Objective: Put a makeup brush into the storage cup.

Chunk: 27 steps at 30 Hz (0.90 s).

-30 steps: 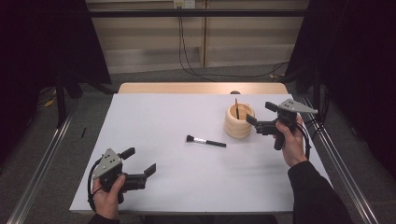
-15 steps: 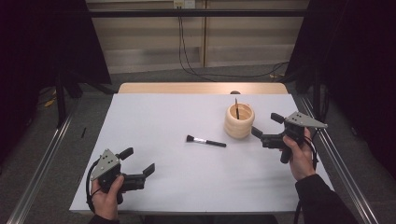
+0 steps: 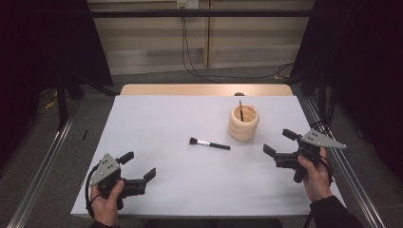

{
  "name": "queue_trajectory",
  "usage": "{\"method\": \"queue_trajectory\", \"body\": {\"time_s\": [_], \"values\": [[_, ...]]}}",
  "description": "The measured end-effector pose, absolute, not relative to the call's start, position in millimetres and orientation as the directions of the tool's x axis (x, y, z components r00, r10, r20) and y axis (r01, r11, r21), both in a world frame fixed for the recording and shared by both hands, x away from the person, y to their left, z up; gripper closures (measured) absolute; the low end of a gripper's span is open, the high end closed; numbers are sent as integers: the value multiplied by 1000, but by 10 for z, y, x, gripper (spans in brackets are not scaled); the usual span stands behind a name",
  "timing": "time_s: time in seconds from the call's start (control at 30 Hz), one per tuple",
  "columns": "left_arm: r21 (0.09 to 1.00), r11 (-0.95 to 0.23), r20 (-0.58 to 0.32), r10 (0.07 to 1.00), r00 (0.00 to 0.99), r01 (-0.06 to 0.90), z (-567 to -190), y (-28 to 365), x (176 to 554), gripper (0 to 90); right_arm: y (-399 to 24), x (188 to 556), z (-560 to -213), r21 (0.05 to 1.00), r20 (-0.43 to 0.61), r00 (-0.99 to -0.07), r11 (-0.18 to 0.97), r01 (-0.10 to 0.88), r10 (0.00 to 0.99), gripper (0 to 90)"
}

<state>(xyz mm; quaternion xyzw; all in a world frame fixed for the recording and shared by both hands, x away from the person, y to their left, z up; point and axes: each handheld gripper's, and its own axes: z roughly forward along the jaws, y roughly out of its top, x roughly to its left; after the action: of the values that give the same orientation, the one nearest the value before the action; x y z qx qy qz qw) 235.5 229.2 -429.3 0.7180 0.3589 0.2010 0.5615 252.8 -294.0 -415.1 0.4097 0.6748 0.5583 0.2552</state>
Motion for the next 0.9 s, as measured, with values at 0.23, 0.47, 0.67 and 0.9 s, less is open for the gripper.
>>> {"method": "queue_trajectory", "body": {"time_s": [0.23,0.47,0.67,0.9], "values": [[953,-123,-101,732,674,277,-4275,2265,2307,17,-2968,2308,-4154,962,113,-522,38,270,845,4],[953,-116,-107,732,673,278,-4278,2278,2313,17,-3037,2116,-4222,960,126,-513,26,278,849,0],[954,-114,-108,733,671,278,-4284,2282,2317,17,-3072,2018,-4252,966,128,-486,4,260,865,3],[954,-101,-117,739,664,281,-4292,2321,2321,17,-3077,1996,-4298,964,155,-481,-26,263,863,3]]}}
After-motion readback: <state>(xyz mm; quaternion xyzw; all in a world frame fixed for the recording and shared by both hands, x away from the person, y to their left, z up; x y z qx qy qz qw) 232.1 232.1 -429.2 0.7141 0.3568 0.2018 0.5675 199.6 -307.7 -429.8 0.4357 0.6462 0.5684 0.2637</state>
